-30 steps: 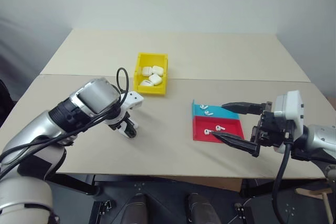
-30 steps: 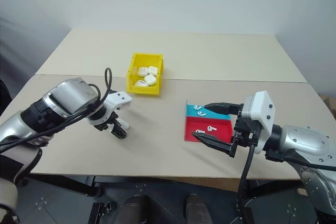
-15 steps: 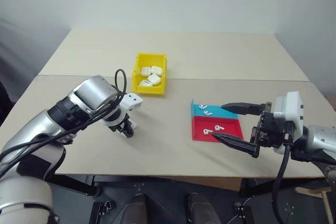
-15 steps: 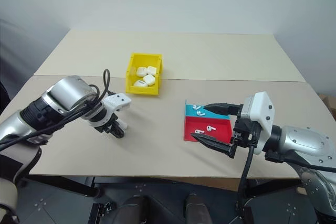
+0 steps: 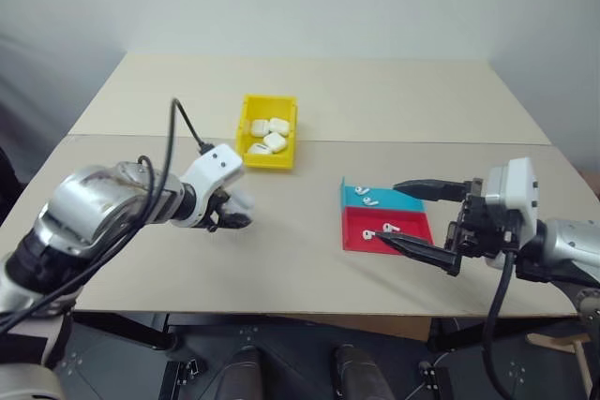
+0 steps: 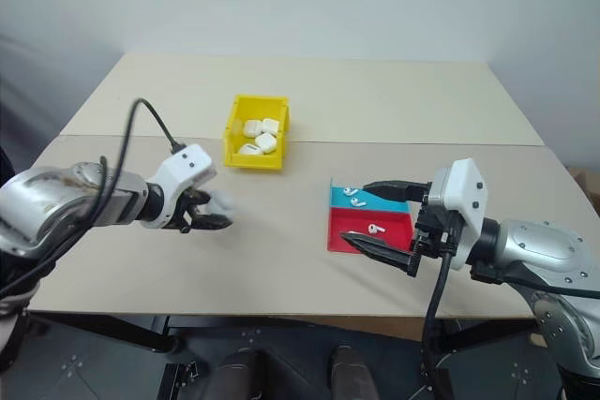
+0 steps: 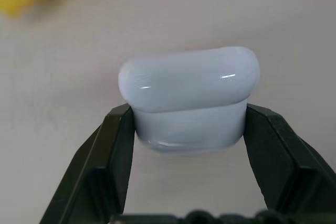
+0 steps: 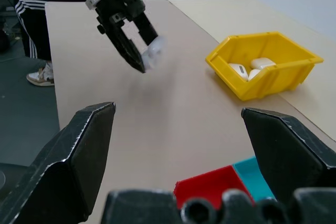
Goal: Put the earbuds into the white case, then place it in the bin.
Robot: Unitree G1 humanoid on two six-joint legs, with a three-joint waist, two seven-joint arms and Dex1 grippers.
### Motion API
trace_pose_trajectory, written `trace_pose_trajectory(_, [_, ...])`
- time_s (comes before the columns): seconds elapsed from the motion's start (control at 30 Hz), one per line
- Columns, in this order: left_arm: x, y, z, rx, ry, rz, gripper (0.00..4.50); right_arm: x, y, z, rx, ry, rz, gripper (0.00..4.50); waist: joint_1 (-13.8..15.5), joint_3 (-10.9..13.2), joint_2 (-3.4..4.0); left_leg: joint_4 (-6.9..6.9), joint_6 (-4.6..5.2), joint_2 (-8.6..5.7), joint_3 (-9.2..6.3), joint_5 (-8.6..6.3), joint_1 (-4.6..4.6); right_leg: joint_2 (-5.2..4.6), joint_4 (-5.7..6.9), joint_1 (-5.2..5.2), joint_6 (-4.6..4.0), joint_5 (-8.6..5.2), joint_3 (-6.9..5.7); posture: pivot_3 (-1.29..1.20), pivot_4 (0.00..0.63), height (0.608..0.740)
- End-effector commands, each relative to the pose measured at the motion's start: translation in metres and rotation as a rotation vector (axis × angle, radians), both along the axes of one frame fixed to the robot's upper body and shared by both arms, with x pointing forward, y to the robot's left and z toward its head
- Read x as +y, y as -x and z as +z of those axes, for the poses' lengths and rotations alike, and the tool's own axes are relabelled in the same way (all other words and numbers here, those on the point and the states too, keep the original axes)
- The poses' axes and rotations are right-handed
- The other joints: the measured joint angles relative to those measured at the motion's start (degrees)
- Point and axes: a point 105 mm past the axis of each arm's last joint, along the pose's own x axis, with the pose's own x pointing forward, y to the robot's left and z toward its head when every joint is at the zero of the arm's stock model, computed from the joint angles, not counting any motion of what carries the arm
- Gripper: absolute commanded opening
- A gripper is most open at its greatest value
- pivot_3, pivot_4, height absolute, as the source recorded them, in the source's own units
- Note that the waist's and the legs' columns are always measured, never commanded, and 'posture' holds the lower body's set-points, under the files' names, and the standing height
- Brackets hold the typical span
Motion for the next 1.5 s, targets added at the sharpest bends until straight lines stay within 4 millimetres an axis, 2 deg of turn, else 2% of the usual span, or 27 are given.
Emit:
trace_pose_trajectory(0.03, [-0.014,0.007,0.039,-0.177,0.227,-0.112,2.82,0.002,-0.001,0.01,-0.057,-0.01,0.021,4.5,0.2,0.0,0.0,0.0,0.0,-0.01,0.01,0.0,0.02,-0.01,-0.05,0.02,0.18,-0.1,0.01,0.0,0.15,0.74])
trace_pose_trajectory(0.17, [-0.029,0.028,0.058,-0.349,0.519,-0.333,2.82,0.002,-0.004,0.014,-0.072,-0.011,0.024,4.5,0.2,0.0,0.04,-0.01,0.0,-0.02,0.06,0.0,-0.02,-0.03,-0.1,0.02,0.21,-0.09,0.05,0.0,0.15,0.74])
trace_pose_trajectory(0.23, [-0.033,0.03,0.059,-0.373,0.583,-0.373,2.82,0.002,-0.005,0.015,-0.08,-0.009,0.028,4.5,0.2,0.0,0.03,-0.02,0.0,-0.03,0.06,0.0,-0.05,-0.02,-0.13,0.01,-0.11,0.14,0.05,0.0,0.15,0.74])
trace_pose_trajectory(0.4, [-0.046,0.041,0.065,-0.42,0.709,-0.553,2.82,0.0,-0.013,0.017,-0.09,0.011,0.015,4.5,0.2,0.0,0.04,0.0,0.01,-0.02,0.03,0.0,0.0,0.01,-0.08,0.04,0.01,0.1,0.04,0.0,0.15,0.74])
trace_pose_trajectory(0.53, [-0.052,0.051,0.068,-0.439,0.775,-0.667,2.82,-0.007,-0.023,0.014,-0.08,0.083,-0.021,4.5,0.0,0.0,0.04,0.01,0.01,-0.02,0.03,0.0,-0.01,0.02,-0.09,0.05,0.12,0.14,0.05,0.0,0.15,0.74])
trace_pose_trajectory(0.7, [-0.06,0.061,0.062,-0.48,0.753,-0.784,2.82,-0.022,-0.042,0.004,-0.041,0.239,-0.099,4.5,-0.4,0.0,0.04,0.0,0.01,-0.02,0.03,0.0,-0.01,0.02,-0.09,0.04,0.12,0.14,0.06,0.0,0.15,0.74])
trace_pose_trajectory(0.83, [-0.069,0.068,0.051,-0.48,0.724,-0.874,2.82,-0.027,-0.055,-0.009,0.025,0.364,-0.129,4.5,-0.6,0.0,0.04,0.01,0.01,-0.02,0.04,0.0,0.0,0.02,-0.1,0.04,0.13,0.09,0.06,0.0,0.15,0.74])
trace_pose_trajectory(0.93, [-0.074,0.067,0.049,-0.474,0.719,-0.905,2.82,-0.025,-0.058,-0.017,0.054,0.447,-0.103,4.5,-0.8,0.0,0.05,0.0,0.01,-0.02,0.04,0.0,-0.01,0.03,-0.08,0.01,0.17,0.11,0.07,0.0,0.15,0.74])
trace_pose_trajectory(1.03, [-0.076,0.066,0.049,-0.463,0.716,-0.935,2.82,-0.025,-0.058,-0.023,0.069,0.532,-0.067,3.86,-0.7,0.0,0.04,0.01,0.02,-0.02,0.03,0.0,-0.02,0.04,-0.08,-0.01,0.41,-0.03,0.08,0.0,0.15,0.74])
trace_pose_trajectory(1.17, [-0.069,0.063,0.042,-0.461,0.68,-0.931,2.82,-0.02,-0.065,-0.039,0.108,0.657,-0.041,2.5,-1.0,0.0,0.05,0.0,0.02,0.0,0.05,0.0,-0.01,0.05,-0.08,-0.02,0.42,-0.04,0.09,0.0,0.15,0.74])
trace_pose_trajectory(1.33, [-0.07,0.064,0.035,-0.478,0.659,-0.902,2.82,-0.022,-0.075,-0.055,0.115,0.779,-0.029,2.5,-0.8,0.0,0.05,0.0,0.02,0.0,0.06,0.0,-0.03,0.04,-0.08,-0.06,0.37,-0.07,0.09,0.0,0.15,0.74])
trace_pose_trajectory(1.5, [-0.07,0.067,0.036,-0.487,0.672,-0.882,2.82,-0.019,-0.09,-0.069,0.119,0.892,-0.006,2.5,-0.9,0.0,0.06,0.01,0.02,0.02,0.06,0.0,-0.04,0.05,-0.05,-0.09,0.39,-0.05,0.09,0.0,0.15,0.74])
